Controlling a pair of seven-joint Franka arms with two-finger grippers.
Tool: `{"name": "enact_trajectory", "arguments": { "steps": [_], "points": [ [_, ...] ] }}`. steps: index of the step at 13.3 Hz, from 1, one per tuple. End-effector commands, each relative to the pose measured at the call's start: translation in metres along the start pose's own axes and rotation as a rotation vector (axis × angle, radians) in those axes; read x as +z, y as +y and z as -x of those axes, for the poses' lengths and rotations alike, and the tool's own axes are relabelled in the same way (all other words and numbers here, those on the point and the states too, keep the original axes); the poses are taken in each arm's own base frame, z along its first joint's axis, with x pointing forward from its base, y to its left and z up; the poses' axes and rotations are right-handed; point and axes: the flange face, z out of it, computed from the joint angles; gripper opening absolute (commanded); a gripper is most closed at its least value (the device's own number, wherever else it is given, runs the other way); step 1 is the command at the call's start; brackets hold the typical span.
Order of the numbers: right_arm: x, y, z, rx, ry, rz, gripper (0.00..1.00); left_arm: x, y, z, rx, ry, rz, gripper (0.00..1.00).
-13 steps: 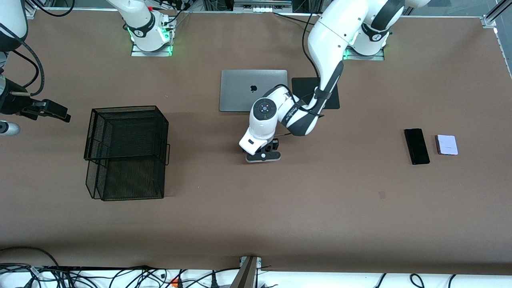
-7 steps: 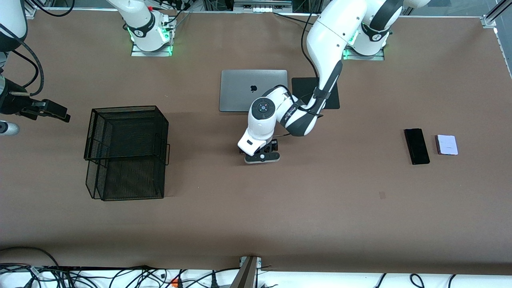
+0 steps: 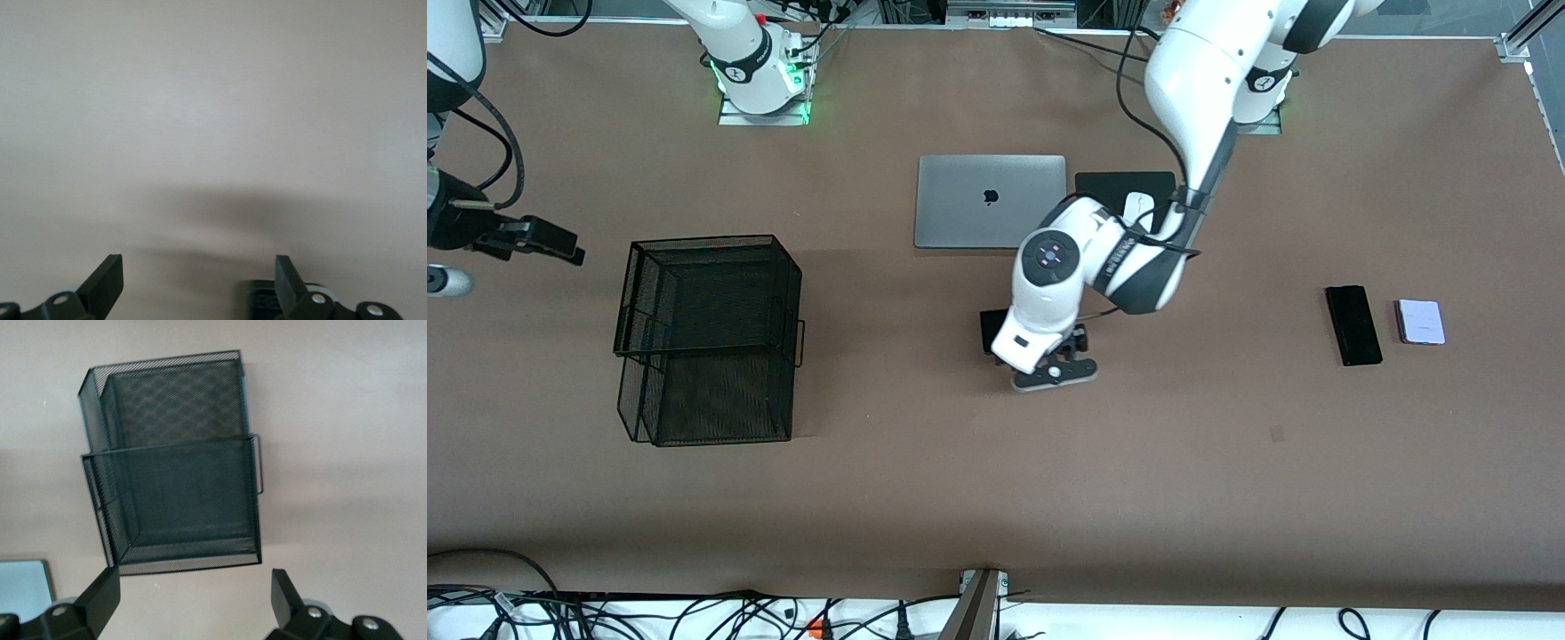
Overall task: Place phones with both arms
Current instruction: 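Take the flip phone with the right gripper while the left gripper reaches the tall phone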
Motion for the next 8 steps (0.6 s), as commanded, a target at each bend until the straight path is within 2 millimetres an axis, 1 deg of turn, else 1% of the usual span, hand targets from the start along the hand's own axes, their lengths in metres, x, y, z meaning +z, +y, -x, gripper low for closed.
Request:
{"name": "enact_trajectory", "arguments": {
  "steps": [1,2,3,4,5,6,8],
  "points": [
    [0.011,-0.07,-0.002,-0.079,-0.016,0.008,1.0,-0.01,-0.053,-0.007,0.06,-0.078,-0.046,1.0],
    [0.02,-0.113,-0.003,-0.059,-0.007,0.012,1.0,-0.011,-0.076,-0.011,0.067,-0.094,-0.057,1.0],
    [0.034,-0.151,-0.004,-0.011,-0.004,0.014,1.0,-0.01,-0.102,-0.014,0.091,-0.116,-0.069,1.0],
    [0.052,-0.196,-0.001,0.018,-0.006,0.024,1.0,-0.011,-0.123,-0.013,0.145,-0.131,-0.084,1.0],
    [0.064,-0.24,-0.002,0.026,0.022,0.017,1.0,-0.013,-0.151,-0.016,0.186,-0.135,-0.113,1.0],
    [0.079,-0.272,-0.006,0.033,0.039,0.003,1.0,-0.011,-0.177,-0.019,0.212,-0.144,-0.14,1.0],
    [0.113,-0.354,-0.003,0.025,0.055,-0.024,1.0,-0.01,-0.215,-0.02,0.285,-0.169,-0.162,1.0]
  ]
}}
